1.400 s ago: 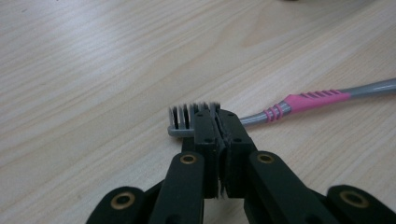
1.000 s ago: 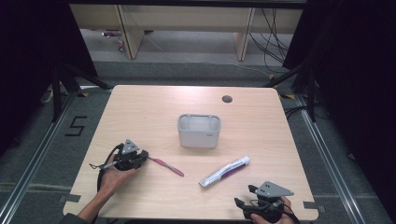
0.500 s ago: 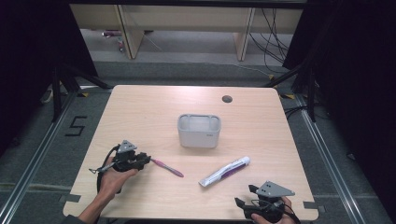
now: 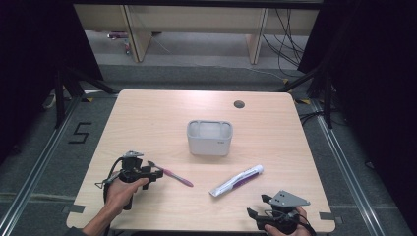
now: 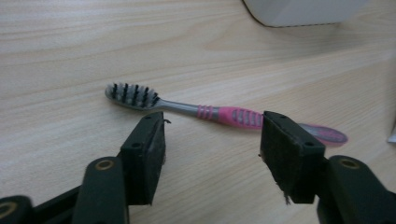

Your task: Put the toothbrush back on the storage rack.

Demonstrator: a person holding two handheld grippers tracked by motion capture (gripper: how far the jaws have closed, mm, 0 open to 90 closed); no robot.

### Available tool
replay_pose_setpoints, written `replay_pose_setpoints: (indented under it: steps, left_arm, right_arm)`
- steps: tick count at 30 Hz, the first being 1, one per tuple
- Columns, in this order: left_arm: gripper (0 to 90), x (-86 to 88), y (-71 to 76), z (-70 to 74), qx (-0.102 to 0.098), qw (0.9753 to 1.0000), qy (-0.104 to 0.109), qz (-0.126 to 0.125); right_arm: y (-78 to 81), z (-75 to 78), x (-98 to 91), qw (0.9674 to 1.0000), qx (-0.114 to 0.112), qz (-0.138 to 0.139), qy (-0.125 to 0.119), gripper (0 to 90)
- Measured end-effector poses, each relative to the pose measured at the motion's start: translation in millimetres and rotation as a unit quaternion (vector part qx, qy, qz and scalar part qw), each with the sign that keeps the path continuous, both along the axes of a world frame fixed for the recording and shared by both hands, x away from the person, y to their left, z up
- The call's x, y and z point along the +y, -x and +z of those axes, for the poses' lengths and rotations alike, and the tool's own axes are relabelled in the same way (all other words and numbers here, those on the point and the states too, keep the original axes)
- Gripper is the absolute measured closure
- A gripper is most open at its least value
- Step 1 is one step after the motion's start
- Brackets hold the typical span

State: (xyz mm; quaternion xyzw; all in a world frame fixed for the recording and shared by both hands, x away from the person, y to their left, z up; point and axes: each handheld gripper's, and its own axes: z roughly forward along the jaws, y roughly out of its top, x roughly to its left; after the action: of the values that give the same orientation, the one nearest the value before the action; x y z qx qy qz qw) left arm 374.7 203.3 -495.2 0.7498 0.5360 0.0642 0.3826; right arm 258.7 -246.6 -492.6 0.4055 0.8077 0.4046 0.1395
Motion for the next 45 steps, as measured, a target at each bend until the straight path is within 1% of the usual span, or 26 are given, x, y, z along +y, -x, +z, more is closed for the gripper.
replay_pose_setpoints:
  steps: [3,6,8,10,12,13,16,17,18,19,20,21,22,23,24,25,27,32,35,36,38,40,41,43,44,45]
  left_arm:
    - [29.9,-7.3,-2.2,5.9,0.016,0.9998,-0.001,0.006]
    - [28.2,-15.8,-5.4,12.6,0.035,0.9992,-0.002,0.018]
    - [27.3,-20.6,-8.6,15.8,0.033,0.9991,-0.006,0.025]
    - [26.8,-25.2,-12.9,17.4,0.044,0.9986,-0.016,0.024]
    - [26.7,-28.9,-16.2,17.7,0.05,0.9982,-0.019,0.027]
    - [26.7,-30.6,-17.9,18.6,0.054,0.9979,-0.023,0.027]
    - [26.2,-35.8,-22.8,20.9,0.055,0.9977,-0.028,0.03]
    - [25.9,-37.0,-24.8,21.3,0.058,0.9973,-0.032,0.03]
    - [24.9,-37.3,-27.0,21.0,0.069,0.9967,-0.032,0.029]
    - [24.7,-37.6,-28.1,20.6,0.07,0.9965,-0.029,0.034]
    - [24.8,-37.1,-29.7,20.7,0.072,0.9962,-0.033,0.037]
    - [24.8,-36.9,-30.3,21.0,0.075,0.9958,-0.036,0.038]
    - [24.9,-37.4,-31.2,20.9,0.076,0.9956,-0.034,0.043]
    - [24.9,-36.8,-32.2,21.1,0.075,0.9955,-0.039,0.042]
    - [24.9,-38.2,-32.3,21.7,0.076,0.9949,-0.043,0.051]
    - [24.9,-38.0,-33.3,22.2,0.074,0.9948,-0.051,0.047]
    - [25.2,-38.1,-35.3,21.6,0.083,0.994,-0.049,0.052]
    - [26.4,-38.6,-37.5,18.4,0.089,0.9924,-0.059,0.061]
    - [26.9,-39.9,-37.5,18.0,0.092,0.9918,-0.067,0.058]
    - [27.1,-41.8,-36.9,17.2,0.087,0.9919,-0.068,0.063]
    - [27.5,-44.1,-36.3,17.6,0.095,0.991,-0.075,0.055]
    - [27.6,-47.5,-36.5,15.9,0.09,0.9912,-0.081,0.054]
    - [27.8,-47.7,-36.9,16.1,0.095,0.9905,-0.086,0.05]
    - [28.3,-50.1,-37.9,14.4,0.096,0.9897,-0.096,0.046]
    - [28.7,-50.9,-38.4,14.4,0.099,0.9889,-0.101,0.044]
    - [29.0,-51.7,-38.7,13.7,0.099,0.9888,-0.102,0.046]
  right_arm:
    - [0.1,0.2,-0.3,1.0,-0.001,-0.001,0.0,29.3]
    - [0.5,0.3,0.3,1.0,0.003,-0.002,-0.003,29.3]
    - [0.2,0.1,0.4,1.0,0.0,0.0,-0.001,29.3]
    - [0.5,0.3,0.7,1.0,0.0,0.0,-0.002,29.3]
    - [1.6,0.8,1.5,0.9999,0.01,0.0,-0.006,29.3]
    - [0.9,0.7,0.7,1.0,0.0,0.002,-0.004,29.3]
    - [1.3,1.3,0.2,1.0,0.004,0.002,-0.005,29.3]
    - [1.4,1.4,0.0,1.0,0.003,0.002,-0.004,29.3]
    - [1.2,1.1,0.1,0.9999,0.006,0.002,-0.008,29.3]
    - [1.4,1.1,0.3,1.0,0.002,0.001,-0.008,29.3]
    - [3.0,1.6,1.4,0.9998,0.013,-0.004,-0.012,29.2]
    - [2.0,1.4,0.8,0.9999,0.007,0.002,-0.009,29.3]
    - [2.2,1.4,0.9,0.9999,0.008,0.002,-0.009,29.3]
    - [2.2,1.5,0.9,0.9999,0.008,0.002,-0.009,29.3]
    - [2.1,1.4,0.8,0.9999,0.008,0.001,-0.008,29.3]
    - [2.1,1.4,0.8,0.9999,0.008,0.001,-0.008,29.3]
    - [2.3,1.4,0.9,0.9999,0.008,0.002,-0.009,29.3]
    - [2.2,2.1,0.3,0.9999,0.009,0.005,-0.011,29.2]
    - [1.8,1.8,0.1,0.9999,0.008,0.005,-0.009,29.2]
    - [1.9,1.8,0.2,0.9999,0.009,0.005,-0.01,29.3]
    - [2.0,2.1,0.6,0.9999,0.009,0.006,-0.012,29.3]
    - [2.0,2.0,0.7,0.9999,0.01,0.006,-0.013,29.2]
    - [2.0,1.9,0.8,0.9999,0.01,0.005,-0.011,29.3]
    - [1.7,1.5,1.0,1.0,0.002,0.004,-0.009,29.2]
    - [0.6,1.4,0.3,0.9999,-0.008,0.01,-0.002,29.2]
    - [0.7,1.4,0.8,0.9999,-0.006,0.011,-0.004,29.2]
